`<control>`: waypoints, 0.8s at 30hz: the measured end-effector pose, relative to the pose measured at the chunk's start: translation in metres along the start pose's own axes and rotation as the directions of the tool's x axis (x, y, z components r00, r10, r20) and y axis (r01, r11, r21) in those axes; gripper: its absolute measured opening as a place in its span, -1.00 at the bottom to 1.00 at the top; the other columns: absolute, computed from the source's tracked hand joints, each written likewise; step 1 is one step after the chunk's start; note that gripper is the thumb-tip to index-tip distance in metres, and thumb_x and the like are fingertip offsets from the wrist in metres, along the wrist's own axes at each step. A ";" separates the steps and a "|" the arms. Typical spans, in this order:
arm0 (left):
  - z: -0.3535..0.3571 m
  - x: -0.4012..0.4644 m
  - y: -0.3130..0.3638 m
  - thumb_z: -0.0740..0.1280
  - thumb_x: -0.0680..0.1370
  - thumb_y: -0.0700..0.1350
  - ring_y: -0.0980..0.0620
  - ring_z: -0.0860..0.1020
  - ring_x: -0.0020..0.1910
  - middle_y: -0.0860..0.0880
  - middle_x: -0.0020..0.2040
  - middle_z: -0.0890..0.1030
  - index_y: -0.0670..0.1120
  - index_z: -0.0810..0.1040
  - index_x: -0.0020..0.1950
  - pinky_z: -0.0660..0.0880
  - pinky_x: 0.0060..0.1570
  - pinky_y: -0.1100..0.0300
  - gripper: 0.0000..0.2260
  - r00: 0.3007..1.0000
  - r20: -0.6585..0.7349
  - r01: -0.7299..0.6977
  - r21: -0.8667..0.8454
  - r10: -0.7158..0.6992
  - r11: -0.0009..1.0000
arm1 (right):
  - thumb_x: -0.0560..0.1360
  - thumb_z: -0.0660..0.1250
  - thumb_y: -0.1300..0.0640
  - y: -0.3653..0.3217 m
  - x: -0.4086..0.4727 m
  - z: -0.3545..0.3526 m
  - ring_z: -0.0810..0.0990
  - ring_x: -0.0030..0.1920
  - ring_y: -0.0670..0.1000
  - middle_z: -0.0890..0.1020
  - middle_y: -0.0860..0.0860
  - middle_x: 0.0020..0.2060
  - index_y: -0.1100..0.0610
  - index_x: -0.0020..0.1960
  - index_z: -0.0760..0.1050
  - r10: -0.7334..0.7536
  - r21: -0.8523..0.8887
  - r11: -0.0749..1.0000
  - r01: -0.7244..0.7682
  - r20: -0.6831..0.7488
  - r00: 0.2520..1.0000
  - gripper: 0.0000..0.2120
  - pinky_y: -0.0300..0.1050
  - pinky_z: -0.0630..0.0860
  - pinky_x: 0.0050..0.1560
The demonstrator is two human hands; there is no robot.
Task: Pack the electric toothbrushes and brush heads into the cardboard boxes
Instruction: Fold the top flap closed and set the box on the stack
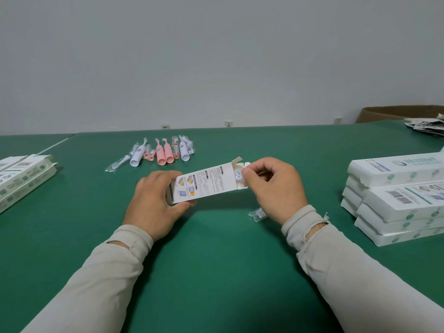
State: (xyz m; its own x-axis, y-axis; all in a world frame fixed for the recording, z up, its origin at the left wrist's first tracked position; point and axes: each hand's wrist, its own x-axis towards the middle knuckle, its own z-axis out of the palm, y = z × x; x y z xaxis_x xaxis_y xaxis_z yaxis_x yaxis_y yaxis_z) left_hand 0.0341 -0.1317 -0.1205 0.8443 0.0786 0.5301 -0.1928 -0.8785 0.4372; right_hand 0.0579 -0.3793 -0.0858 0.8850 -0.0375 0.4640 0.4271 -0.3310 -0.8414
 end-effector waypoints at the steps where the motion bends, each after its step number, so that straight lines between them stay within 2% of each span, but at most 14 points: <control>1: 0.000 0.000 0.000 0.56 0.37 0.04 -0.03 0.41 0.23 0.09 0.19 0.54 0.08 0.52 0.27 0.25 0.19 0.19 -0.50 1.000 0.003 -0.002 0.004 0.002 1.000 | 0.47 0.46 0.17 0.000 0.000 0.001 0.49 -0.36 -0.20 0.62 -0.13 -0.31 0.02 -0.18 0.60 0.004 0.038 0.999 -0.005 0.012 1.000 -0.90 -0.30 0.51 -0.21; 4: 0.000 0.000 0.001 0.56 0.37 0.04 -0.02 0.41 0.24 0.10 0.20 0.54 0.08 0.52 0.28 0.24 0.19 0.19 -0.49 1.000 0.011 -0.006 0.007 0.006 1.000 | 0.43 0.49 0.24 0.000 -0.001 0.003 0.45 -0.40 -0.22 0.58 -0.17 -0.35 -0.02 -0.17 0.53 0.004 0.099 0.995 -0.004 -0.001 1.000 -0.80 -0.36 0.46 -0.27; 7: 0.001 0.000 0.003 0.55 0.37 0.03 -0.02 0.41 0.24 0.12 0.20 0.53 0.09 0.51 0.27 0.22 0.19 0.21 -0.50 1.000 0.021 -0.016 0.009 0.016 1.000 | 0.46 0.47 0.22 -0.002 -0.001 0.004 0.45 -0.46 -0.21 0.58 -0.22 -0.42 0.00 -0.20 0.51 0.009 0.085 0.996 -0.010 0.012 1.000 -0.81 -0.35 0.41 -0.36; 10: 0.002 -0.001 0.004 0.56 0.37 0.04 0.00 0.39 0.22 0.14 0.17 0.52 0.10 0.51 0.26 0.23 0.18 0.20 -0.50 1.000 0.014 -0.015 -0.006 0.015 1.000 | 0.54 0.27 0.23 -0.007 -0.003 0.002 0.36 -0.49 -0.17 0.48 -0.18 -0.51 0.00 -0.17 0.43 -0.025 0.068 0.998 0.010 0.215 0.976 -0.83 -0.16 0.35 -0.39; 12: 0.002 -0.001 0.004 0.56 0.37 0.05 0.00 0.38 0.21 0.14 0.17 0.52 0.10 0.51 0.26 0.24 0.19 0.19 -0.50 1.000 0.012 -0.011 -0.009 0.011 1.000 | 0.51 0.15 0.14 -0.010 -0.004 0.001 0.36 -0.46 -0.18 0.46 -0.20 -0.48 -0.03 -0.11 0.40 -0.042 -0.003 0.999 0.046 0.368 0.929 -0.90 -0.17 0.29 -0.33; 13: 0.002 -0.001 0.003 0.56 0.37 0.05 0.01 0.37 0.21 0.14 0.17 0.52 0.10 0.51 0.26 0.24 0.19 0.18 -0.50 1.000 0.011 -0.007 -0.009 0.007 1.000 | 0.48 0.12 0.08 -0.010 -0.004 0.000 0.39 -0.43 -0.20 0.49 -0.23 -0.43 -0.04 -0.10 0.40 -0.044 -0.021 0.998 0.058 0.396 0.917 -0.90 -0.19 0.29 -0.32; 15: 0.001 -0.001 0.003 0.56 0.37 0.05 0.01 0.37 0.20 0.13 0.17 0.52 0.11 0.51 0.26 0.24 0.18 0.18 -0.50 1.000 0.006 0.008 -0.004 -0.008 1.000 | 0.42 0.13 0.05 -0.009 -0.002 -0.002 0.44 -0.42 -0.22 0.62 -0.26 -0.29 -0.04 -0.10 0.42 -0.038 0.070 0.997 0.018 0.310 0.950 -0.88 -0.29 0.32 -0.34; 17: 0.001 -0.001 0.001 0.56 0.37 0.05 -0.02 0.38 0.20 0.12 0.16 0.52 0.10 0.52 0.27 0.25 0.17 0.17 -0.50 1.000 -0.005 0.025 0.010 -0.025 1.000 | 0.41 0.19 0.11 -0.006 0.006 -0.010 0.40 -0.50 -0.20 0.71 -0.09 -0.20 -0.03 -0.13 0.44 0.000 0.167 0.986 -0.013 0.076 0.997 -0.91 -0.35 0.31 -0.41; 19: 0.000 -0.001 0.001 0.56 0.37 0.05 -0.05 0.39 0.20 0.09 0.15 0.53 0.10 0.53 0.26 0.27 0.17 0.15 -0.51 0.999 -0.025 0.049 0.019 -0.048 0.999 | 0.45 0.28 0.17 0.003 0.017 -0.027 0.42 -0.46 -0.18 0.67 -0.02 -0.24 -0.04 -0.16 0.46 0.026 0.009 1.000 -0.025 -0.089 0.996 -0.88 -0.27 0.38 -0.31; 20: 0.000 -0.001 0.001 0.57 0.37 0.06 -0.06 0.39 0.20 0.08 0.15 0.53 0.10 0.53 0.26 0.29 0.17 0.13 -0.51 0.998 -0.034 0.063 0.024 -0.062 0.998 | 0.47 0.30 0.20 0.009 0.022 -0.035 0.48 -0.37 -0.15 0.64 -0.05 -0.25 -0.05 -0.18 0.48 0.054 -0.132 0.989 -0.065 -0.081 0.995 -0.85 -0.21 0.43 -0.21; 22: -0.001 0.000 0.001 0.57 0.37 0.06 -0.07 0.39 0.20 0.06 0.16 0.54 0.09 0.53 0.26 0.32 0.20 0.08 -0.51 0.996 -0.043 0.081 0.038 -0.080 0.996 | 0.49 0.33 0.15 0.018 0.027 -0.046 0.60 -0.17 -0.03 0.64 -0.10 -0.22 -0.02 -0.21 0.53 0.200 -0.428 0.892 -0.144 0.090 0.976 -0.87 -0.11 0.53 -0.01; 24: -0.002 0.000 0.001 0.57 0.37 0.06 -0.08 0.39 0.19 0.06 0.17 0.55 0.09 0.53 0.26 0.32 0.20 0.06 -0.51 0.996 -0.042 0.087 0.047 -0.085 0.995 | 0.49 0.35 -0.01 0.021 0.026 -0.046 0.64 -0.08 0.07 0.67 -0.05 -0.18 0.04 -0.18 0.57 0.387 -0.654 0.741 -0.154 0.228 0.894 -0.85 -0.04 0.57 0.08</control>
State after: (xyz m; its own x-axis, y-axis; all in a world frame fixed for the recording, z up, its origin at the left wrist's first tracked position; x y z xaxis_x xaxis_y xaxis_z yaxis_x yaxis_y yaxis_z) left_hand 0.0333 -0.1317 -0.1189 0.8360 0.1724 0.5209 -0.0949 -0.8896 0.4467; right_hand 0.0815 -0.4308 -0.0787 0.9983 0.0530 0.0261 0.0589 -0.8557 -0.5141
